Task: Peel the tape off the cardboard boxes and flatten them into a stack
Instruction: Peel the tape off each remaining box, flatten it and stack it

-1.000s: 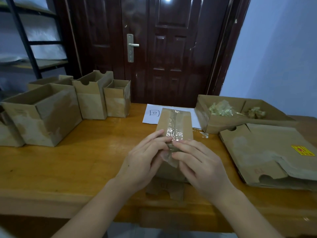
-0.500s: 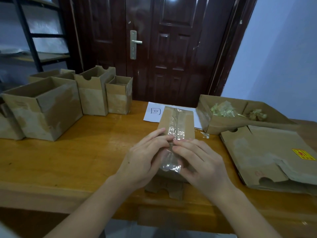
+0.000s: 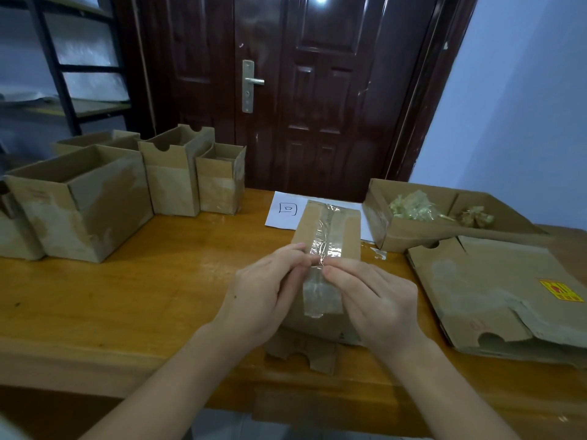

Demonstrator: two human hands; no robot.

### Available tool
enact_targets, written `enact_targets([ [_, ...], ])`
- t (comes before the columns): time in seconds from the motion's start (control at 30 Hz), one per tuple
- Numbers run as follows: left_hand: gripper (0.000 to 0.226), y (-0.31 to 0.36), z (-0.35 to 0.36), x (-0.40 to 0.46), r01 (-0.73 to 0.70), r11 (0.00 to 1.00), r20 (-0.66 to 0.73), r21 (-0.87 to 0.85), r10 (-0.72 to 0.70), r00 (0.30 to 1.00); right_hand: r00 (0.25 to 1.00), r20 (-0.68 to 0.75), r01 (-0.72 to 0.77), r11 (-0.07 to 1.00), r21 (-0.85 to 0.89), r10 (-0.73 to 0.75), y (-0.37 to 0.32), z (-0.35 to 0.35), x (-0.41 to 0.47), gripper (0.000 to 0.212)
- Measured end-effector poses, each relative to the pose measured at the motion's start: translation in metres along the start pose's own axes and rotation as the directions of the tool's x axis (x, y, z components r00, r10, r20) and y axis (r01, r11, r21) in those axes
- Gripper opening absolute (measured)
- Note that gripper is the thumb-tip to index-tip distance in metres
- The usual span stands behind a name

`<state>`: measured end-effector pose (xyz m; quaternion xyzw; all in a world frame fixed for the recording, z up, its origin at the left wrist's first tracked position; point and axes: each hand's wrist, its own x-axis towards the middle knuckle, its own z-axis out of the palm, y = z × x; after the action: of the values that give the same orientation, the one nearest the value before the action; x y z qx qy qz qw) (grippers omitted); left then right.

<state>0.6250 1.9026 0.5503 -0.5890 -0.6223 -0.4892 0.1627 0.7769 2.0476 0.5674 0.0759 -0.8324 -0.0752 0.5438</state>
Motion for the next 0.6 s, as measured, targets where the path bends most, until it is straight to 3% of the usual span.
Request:
enact_targets([
  [0.17, 0.039, 0.007, -0.01, 0.005, 0.085, 0.988, 0.08, -0.126, -0.075, 0.994, 1.0, 0.006, -0.003, 0.999, -0.042, 0.004, 0.001, 0.002, 0.0, 0.016],
  [0.3, 0.033, 0.005, -0.012, 0.009, 0.035, 0.999, 0.103, 0.01, -0.036, 0.994, 0.997, 0.035, -0.065, 0.998, 0.012, 0.065, -0.003, -0.001, 0.003, 0.014],
  [0.43, 0.024, 0.007, -0.007, 0.011, -0.024, 1.0, -0.016, -0.001, 0.024, 1.0, 0.974, 0.141, -0.195, 0.975, 0.111, 0.179, -0.005, -0.01, 0.013, 0.018],
  [0.6, 0.017, 0.01, -0.002, 0.015, -0.06, 0.995, -0.079, 0.082, 0.066, 0.995, 0.872, 0.308, -0.459, 0.853, 0.247, 0.38, -0.008, -0.028, 0.022, 0.043],
])
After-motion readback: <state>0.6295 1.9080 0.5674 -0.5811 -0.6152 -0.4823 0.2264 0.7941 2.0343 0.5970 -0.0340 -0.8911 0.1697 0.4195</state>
